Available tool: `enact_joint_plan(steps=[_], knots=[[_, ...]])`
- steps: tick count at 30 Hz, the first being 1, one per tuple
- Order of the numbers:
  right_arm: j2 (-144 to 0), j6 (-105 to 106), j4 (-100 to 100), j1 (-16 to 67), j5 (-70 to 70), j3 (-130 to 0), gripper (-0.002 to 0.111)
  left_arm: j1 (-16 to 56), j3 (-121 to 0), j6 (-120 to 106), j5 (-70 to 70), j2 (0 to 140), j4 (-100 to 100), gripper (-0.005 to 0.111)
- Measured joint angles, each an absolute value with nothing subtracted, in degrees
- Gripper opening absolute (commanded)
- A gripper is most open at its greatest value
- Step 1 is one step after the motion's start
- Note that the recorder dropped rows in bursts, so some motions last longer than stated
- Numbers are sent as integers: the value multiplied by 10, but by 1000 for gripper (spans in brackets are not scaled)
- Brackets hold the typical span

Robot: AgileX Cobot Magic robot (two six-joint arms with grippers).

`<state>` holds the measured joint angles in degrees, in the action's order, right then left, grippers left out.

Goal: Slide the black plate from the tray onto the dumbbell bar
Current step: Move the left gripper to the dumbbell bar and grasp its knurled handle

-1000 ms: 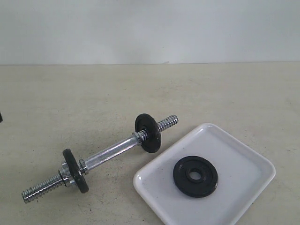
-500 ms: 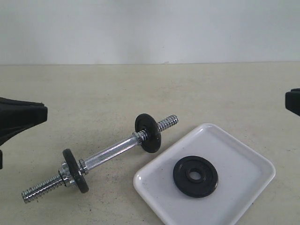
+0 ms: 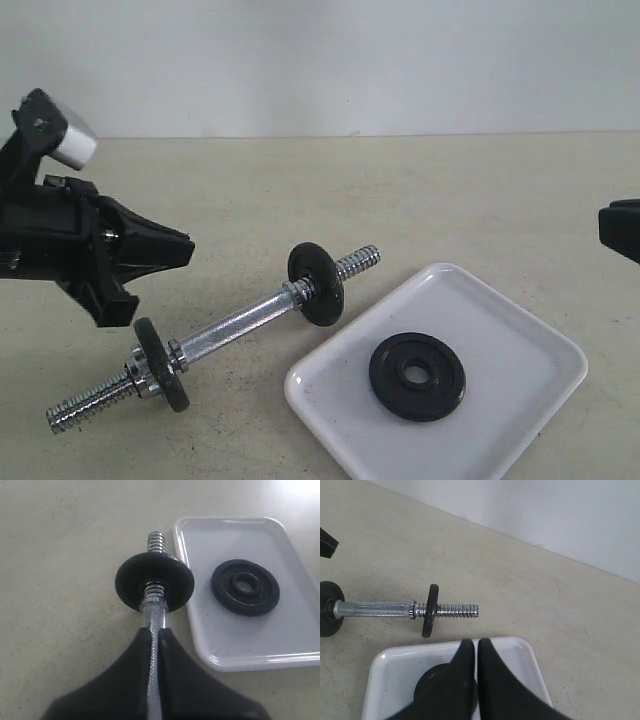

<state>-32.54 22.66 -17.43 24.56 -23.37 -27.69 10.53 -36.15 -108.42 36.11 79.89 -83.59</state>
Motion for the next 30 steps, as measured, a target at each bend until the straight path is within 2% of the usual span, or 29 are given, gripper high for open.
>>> enact_joint_plan(steps=[9,10,15,18,30], knots=[[-325,229,-182,246,-236,-277,0,189,-460,-1125,316,982,-836,6],[-325,229,-183,246,-236,-277,0,194,-462,-1129,316,990,-837,9],[-325,229,-185,246,-242,-277,0,204,-483,-1150,316,1024,-837,50],[-325,229,-189,246,-244,-277,0,204,-489,-1150,314,1026,-838,61],[-325,235,-207,246,-245,-277,0,213,-491,-1150,301,1033,-845,62]])
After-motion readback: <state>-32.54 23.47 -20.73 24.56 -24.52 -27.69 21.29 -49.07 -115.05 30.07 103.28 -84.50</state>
